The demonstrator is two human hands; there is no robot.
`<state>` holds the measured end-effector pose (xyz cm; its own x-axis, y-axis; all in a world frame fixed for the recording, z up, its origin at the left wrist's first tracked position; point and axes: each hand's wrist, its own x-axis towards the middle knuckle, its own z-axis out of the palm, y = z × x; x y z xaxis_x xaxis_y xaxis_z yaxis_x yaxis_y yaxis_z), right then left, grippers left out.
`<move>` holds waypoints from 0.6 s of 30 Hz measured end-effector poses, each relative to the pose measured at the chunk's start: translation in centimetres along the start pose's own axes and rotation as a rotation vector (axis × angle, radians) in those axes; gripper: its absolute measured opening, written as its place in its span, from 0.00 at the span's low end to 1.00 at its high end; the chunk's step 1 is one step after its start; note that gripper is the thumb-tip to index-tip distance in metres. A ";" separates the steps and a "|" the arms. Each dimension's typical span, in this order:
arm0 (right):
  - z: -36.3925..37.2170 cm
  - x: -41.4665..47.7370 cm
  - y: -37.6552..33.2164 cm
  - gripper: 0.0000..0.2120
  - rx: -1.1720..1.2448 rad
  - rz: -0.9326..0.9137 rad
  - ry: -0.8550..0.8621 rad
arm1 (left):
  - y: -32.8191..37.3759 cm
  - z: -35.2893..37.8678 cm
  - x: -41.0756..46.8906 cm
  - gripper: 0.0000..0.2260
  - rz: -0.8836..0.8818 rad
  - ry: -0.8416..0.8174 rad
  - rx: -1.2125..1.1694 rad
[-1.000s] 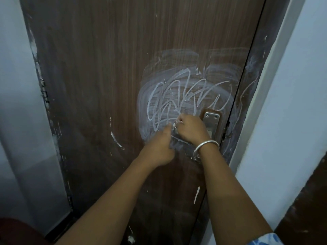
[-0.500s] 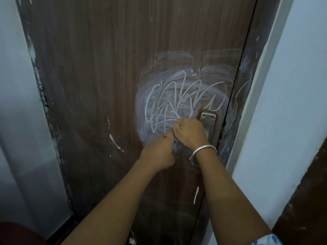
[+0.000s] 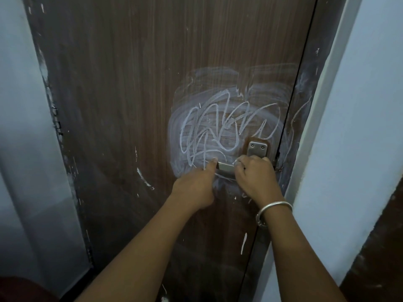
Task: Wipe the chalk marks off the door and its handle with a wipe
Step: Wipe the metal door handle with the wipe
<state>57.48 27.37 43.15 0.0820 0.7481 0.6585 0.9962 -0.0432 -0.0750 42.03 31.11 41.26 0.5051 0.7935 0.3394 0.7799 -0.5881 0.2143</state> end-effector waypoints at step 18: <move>-1.2 1.3 -3.5 0.12 -0.202 0.271 -0.279 | -0.2 0.2 -0.2 0.42 -0.032 -0.079 -0.097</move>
<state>54.12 27.68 45.11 0.3584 0.8409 0.4056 0.9274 -0.3706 -0.0512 41.88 31.06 40.96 0.5109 0.8199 0.2585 0.7588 -0.5714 0.3126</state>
